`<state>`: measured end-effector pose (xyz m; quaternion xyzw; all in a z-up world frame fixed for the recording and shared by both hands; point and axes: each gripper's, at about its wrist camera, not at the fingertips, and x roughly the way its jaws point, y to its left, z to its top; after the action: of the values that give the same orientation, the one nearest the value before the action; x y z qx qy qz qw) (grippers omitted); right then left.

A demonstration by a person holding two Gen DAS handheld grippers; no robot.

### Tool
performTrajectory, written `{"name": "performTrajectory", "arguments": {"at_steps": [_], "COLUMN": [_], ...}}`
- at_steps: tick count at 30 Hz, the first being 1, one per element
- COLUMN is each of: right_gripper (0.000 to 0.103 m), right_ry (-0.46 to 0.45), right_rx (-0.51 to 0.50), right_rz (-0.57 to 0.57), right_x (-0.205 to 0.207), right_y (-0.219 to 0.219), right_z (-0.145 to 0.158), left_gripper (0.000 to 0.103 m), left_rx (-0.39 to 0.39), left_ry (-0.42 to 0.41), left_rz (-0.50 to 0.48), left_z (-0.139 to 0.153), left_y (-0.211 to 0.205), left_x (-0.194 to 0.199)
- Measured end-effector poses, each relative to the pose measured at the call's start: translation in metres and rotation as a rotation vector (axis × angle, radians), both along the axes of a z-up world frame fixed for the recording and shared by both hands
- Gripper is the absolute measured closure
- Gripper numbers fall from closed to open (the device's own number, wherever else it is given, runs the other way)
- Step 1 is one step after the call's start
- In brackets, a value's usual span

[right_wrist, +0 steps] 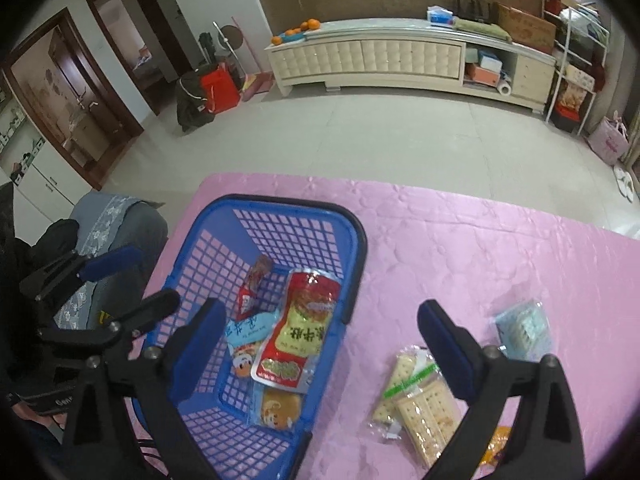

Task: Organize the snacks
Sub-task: 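Carry both red packets over the blue basket and release them inside, then withdraw both grippers from the basket toward the snacks on the table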

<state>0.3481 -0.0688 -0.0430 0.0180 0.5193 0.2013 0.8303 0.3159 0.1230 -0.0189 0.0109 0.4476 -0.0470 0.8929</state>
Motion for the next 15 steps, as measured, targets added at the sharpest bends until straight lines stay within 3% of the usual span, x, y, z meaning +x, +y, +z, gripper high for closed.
{"name": "performTrajectory", "arguments": {"at_steps": [9,15], "right_gripper": [0.005,0.005], "right_ry": [-0.015,-0.025], "right_rx": [0.012,0.034], "right_rz": [-0.027,-0.033], "right_x": [-0.026,-0.048], "right_y": [-0.022,-0.041], "right_z": [0.020,0.034], "left_gripper": [0.024,0.023], "left_rx": [-0.019,-0.015], "left_ry": [-0.036,-0.066], "left_rz": [-0.013,-0.040], "left_z": [0.021,0.039], "left_y": [-0.017,-0.038], "left_x": [-0.028,-0.045]}}
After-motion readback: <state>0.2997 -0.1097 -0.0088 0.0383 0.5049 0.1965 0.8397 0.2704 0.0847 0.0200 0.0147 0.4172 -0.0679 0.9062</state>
